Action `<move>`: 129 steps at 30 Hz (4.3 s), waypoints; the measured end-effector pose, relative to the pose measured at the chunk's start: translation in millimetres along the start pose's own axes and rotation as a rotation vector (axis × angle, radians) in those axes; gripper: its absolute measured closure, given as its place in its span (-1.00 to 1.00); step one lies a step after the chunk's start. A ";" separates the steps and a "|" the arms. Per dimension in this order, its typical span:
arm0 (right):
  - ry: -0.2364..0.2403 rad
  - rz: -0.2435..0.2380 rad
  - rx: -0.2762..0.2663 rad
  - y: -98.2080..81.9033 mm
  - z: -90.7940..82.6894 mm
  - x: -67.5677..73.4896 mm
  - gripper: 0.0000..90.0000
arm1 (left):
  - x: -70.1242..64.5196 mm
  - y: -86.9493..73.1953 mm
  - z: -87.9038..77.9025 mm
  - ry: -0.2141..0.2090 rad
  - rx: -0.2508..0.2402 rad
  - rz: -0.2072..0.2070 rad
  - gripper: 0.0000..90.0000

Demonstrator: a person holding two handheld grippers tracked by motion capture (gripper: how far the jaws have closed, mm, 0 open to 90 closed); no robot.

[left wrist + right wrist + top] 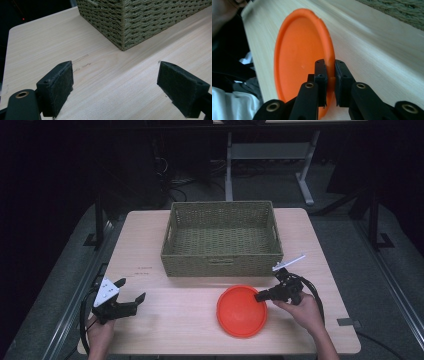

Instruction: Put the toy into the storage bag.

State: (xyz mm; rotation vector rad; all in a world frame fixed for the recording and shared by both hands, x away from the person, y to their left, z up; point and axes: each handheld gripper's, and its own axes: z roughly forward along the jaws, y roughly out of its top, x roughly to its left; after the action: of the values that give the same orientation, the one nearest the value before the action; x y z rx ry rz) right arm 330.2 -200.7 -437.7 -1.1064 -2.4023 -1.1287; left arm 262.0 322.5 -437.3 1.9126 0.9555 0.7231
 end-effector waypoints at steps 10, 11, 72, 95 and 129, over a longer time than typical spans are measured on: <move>-0.028 -0.034 -0.063 3.0 -24.6 19.1 0.82 | -1.3 0.4 0.9 -0.003 0.003 -0.002 -0.71; -0.028 -0.034 -0.063 3.0 -24.6 19.1 0.82 | -1.3 0.4 0.9 -0.003 0.003 -0.002 -0.71; 0.010 -0.096 -0.160 92.8 -94.2 54.6 0.82 | -2.7 1.5 4.6 -0.006 0.013 0.015 -0.71; 0.010 -0.117 -0.164 155.8 -91.3 67.8 0.82 | -3.5 1.9 3.0 0.002 0.005 0.013 -0.71; -0.084 0.030 -0.229 220.6 -64.5 21.5 0.81 | -1.0 0.3 5.6 -0.003 0.010 0.033 -0.71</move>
State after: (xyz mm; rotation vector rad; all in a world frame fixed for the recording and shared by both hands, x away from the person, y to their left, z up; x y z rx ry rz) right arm 472.8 -147.7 -264.1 -1.2796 -2.3538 -1.4008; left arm 265.9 319.1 -439.8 1.9418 0.9293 0.7359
